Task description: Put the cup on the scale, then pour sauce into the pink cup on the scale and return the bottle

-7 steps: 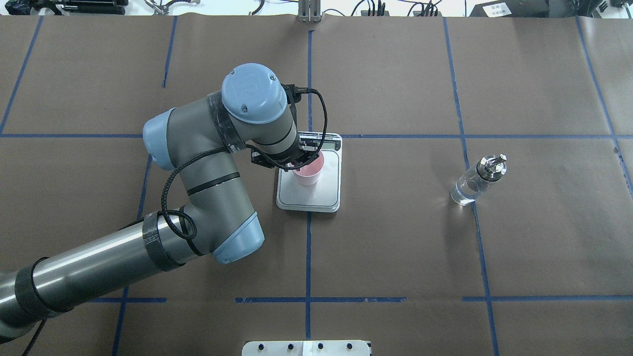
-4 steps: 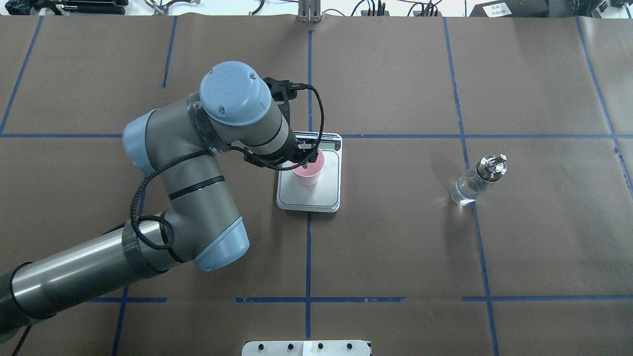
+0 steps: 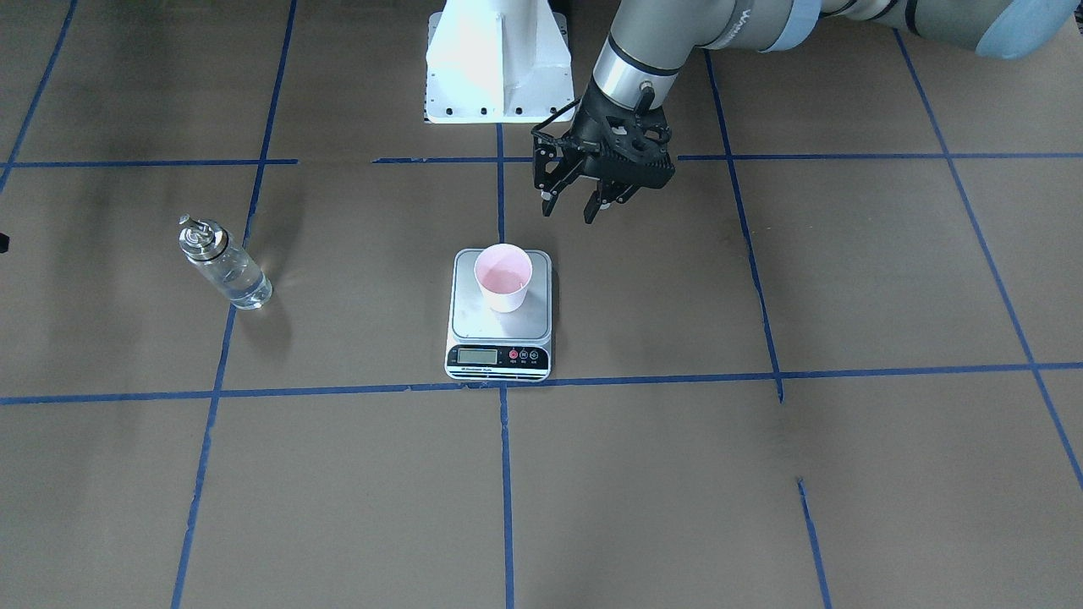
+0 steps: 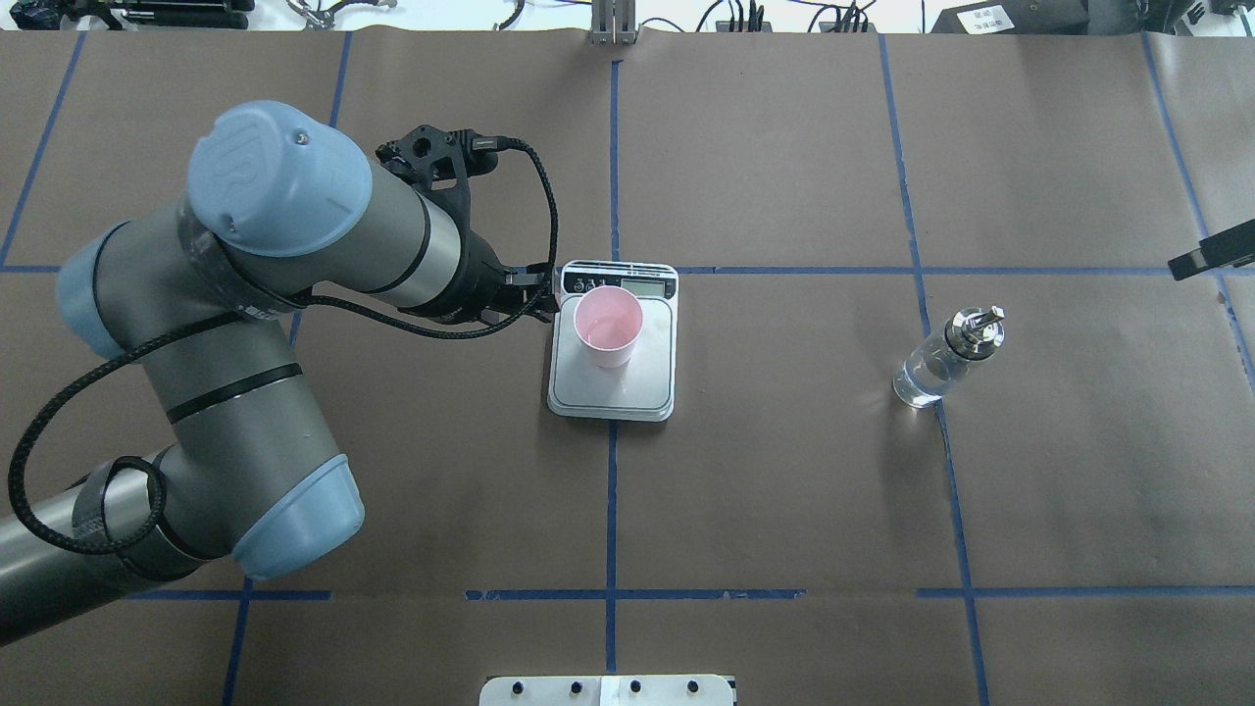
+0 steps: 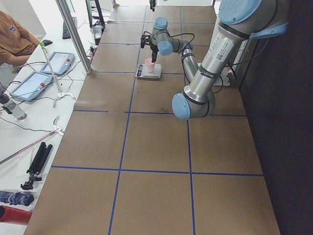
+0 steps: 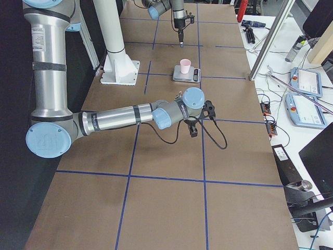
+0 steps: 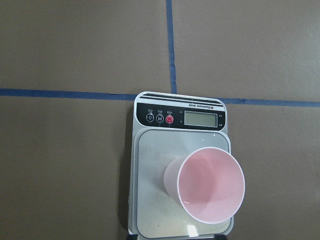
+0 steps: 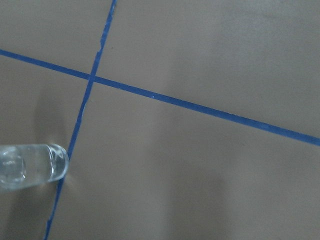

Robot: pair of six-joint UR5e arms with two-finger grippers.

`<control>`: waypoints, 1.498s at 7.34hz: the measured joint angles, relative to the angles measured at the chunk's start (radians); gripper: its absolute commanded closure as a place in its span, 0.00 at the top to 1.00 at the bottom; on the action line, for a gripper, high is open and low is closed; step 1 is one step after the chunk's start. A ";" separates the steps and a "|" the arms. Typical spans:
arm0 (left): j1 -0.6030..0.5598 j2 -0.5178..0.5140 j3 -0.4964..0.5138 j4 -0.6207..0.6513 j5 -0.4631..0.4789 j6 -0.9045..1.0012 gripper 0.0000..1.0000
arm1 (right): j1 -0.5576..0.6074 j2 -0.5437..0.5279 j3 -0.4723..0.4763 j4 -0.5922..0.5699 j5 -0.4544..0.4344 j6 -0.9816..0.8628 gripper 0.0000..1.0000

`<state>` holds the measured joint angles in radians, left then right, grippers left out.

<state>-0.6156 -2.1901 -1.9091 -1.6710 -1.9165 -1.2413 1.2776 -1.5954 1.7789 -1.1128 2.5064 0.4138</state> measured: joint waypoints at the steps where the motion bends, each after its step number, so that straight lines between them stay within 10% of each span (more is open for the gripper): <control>1: 0.000 0.005 -0.001 -0.001 0.001 0.000 0.59 | -0.080 -0.009 0.000 0.226 -0.058 0.231 1.00; 3: -0.001 0.009 0.003 -0.001 0.002 -0.001 0.60 | -0.200 -0.018 0.024 0.479 -0.145 0.502 1.00; 6: 0.000 0.011 0.004 -0.001 0.002 -0.004 0.62 | -0.317 -0.097 0.171 0.528 -0.221 0.575 1.00; 11: -0.001 0.012 0.005 -0.001 0.004 -0.007 0.71 | -0.764 -0.304 0.328 0.522 -0.911 0.627 1.00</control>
<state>-0.6162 -2.1782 -1.9040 -1.6721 -1.9130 -1.2487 0.5138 -1.8998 2.1067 -0.5910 1.5955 1.0406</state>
